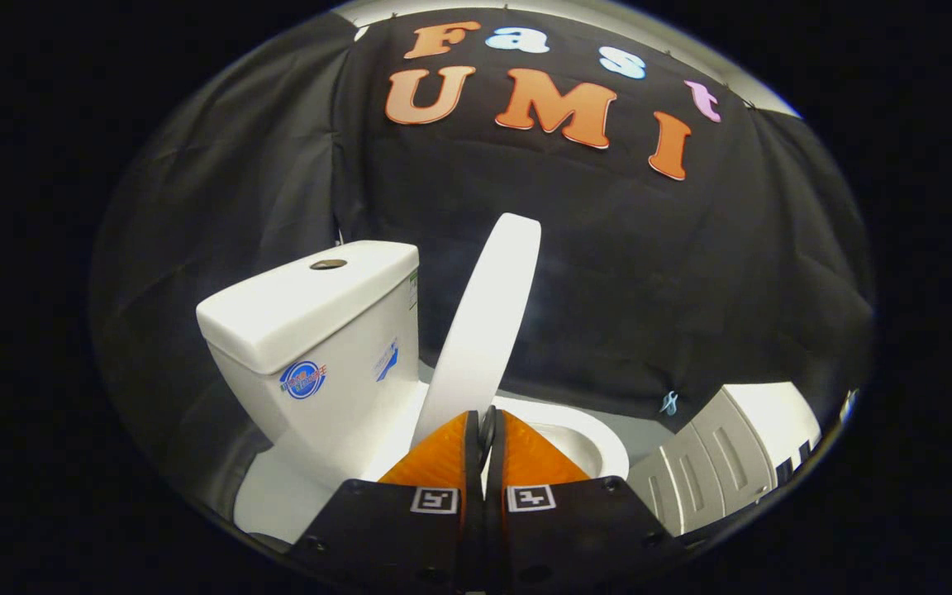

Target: Open the toilet lid.

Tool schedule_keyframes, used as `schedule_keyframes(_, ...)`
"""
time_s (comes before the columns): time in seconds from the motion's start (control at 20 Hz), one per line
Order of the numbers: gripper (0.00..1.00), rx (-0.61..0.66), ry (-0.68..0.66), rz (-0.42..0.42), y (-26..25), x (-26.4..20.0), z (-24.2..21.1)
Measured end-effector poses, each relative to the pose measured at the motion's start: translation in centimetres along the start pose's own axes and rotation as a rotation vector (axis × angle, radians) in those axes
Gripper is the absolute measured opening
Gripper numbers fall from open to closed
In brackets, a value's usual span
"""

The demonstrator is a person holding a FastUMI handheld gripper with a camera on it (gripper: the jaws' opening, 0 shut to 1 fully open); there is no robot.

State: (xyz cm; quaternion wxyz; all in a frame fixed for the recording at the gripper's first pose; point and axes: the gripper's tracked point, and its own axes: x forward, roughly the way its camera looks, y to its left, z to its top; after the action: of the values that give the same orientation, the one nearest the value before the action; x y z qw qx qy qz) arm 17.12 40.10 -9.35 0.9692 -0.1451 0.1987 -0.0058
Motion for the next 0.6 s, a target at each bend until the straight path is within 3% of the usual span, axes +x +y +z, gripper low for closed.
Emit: schedule_keyframes(0.6, 0.08, -0.033, -0.015, 0.040, 8.0, 0.3, 1.7)
